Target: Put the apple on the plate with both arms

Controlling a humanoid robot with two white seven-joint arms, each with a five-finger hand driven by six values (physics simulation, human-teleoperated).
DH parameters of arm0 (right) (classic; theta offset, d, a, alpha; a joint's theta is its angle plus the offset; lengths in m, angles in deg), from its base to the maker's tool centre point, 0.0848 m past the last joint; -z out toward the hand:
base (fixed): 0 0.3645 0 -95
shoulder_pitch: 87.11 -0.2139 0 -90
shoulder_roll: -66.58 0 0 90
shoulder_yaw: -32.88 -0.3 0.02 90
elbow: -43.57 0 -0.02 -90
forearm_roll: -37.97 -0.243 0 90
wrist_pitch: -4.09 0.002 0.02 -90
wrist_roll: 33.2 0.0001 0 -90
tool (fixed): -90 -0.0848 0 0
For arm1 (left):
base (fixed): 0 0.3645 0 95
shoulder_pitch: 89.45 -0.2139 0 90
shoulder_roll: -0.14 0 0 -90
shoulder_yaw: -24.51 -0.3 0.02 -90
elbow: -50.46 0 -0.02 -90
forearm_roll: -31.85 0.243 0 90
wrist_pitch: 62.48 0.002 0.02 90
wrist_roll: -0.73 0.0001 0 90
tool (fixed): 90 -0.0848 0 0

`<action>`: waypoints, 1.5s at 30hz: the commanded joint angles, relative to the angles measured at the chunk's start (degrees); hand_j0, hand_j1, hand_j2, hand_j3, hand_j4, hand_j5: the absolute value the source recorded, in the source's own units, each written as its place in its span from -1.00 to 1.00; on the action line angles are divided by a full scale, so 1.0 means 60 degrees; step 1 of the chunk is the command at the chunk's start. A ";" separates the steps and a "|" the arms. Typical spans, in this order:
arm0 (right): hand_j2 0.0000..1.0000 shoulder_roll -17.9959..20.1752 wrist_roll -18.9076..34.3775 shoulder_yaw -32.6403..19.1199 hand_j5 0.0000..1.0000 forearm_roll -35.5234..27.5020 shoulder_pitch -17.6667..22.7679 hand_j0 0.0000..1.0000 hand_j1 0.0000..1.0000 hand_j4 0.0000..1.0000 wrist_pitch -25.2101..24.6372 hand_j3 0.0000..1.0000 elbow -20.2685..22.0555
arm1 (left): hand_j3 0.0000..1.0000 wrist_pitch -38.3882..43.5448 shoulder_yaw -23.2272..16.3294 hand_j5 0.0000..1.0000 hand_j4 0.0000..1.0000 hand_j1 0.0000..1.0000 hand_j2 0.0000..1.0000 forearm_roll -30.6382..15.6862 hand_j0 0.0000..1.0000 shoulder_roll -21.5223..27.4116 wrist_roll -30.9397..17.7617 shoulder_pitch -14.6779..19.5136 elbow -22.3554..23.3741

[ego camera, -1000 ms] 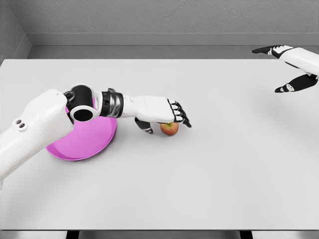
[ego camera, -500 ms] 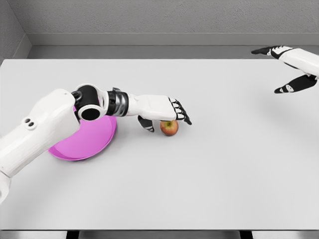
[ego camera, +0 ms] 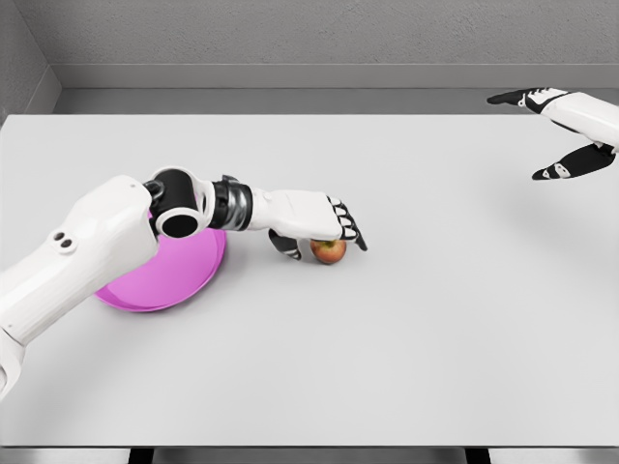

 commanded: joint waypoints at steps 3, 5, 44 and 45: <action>1.00 0.0010 -0.0005 0.0011 1.00 -0.0070 0.0000 1.00 1.00 1.00 -0.0028 1.00 0.0005 | 0.75 0.0032 -0.0005 0.75 0.75 0.75 0.75 0.0082 0.75 0.0000 0.0005 -0.0015 0.0001; 1.00 0.0010 -0.0005 0.0011 1.00 -0.0070 0.0000 1.00 1.00 1.00 -0.0028 1.00 0.0005 | 0.72 0.0032 -0.0020 0.72 0.72 0.72 0.72 0.0141 0.72 -0.0058 0.0005 -0.0015 0.0001; 1.00 0.0025 -0.0005 0.0055 1.00 -0.0055 -0.0059 1.00 1.00 1.00 -0.0028 1.00 0.0005 | -0.08 -0.0498 0.0405 -0.08 -0.08 -0.08 -0.08 -0.2378 -0.08 0.4423 0.0063 0.0469 -0.2313; 1.00 0.0025 -0.0005 0.0055 1.00 -0.0055 -0.0059 1.00 1.00 1.00 -0.0028 1.00 0.0019 | -0.08 -0.0498 0.0420 -0.08 -0.08 -0.08 -0.08 -0.2408 -0.08 0.4862 0.0136 0.0454 -0.2313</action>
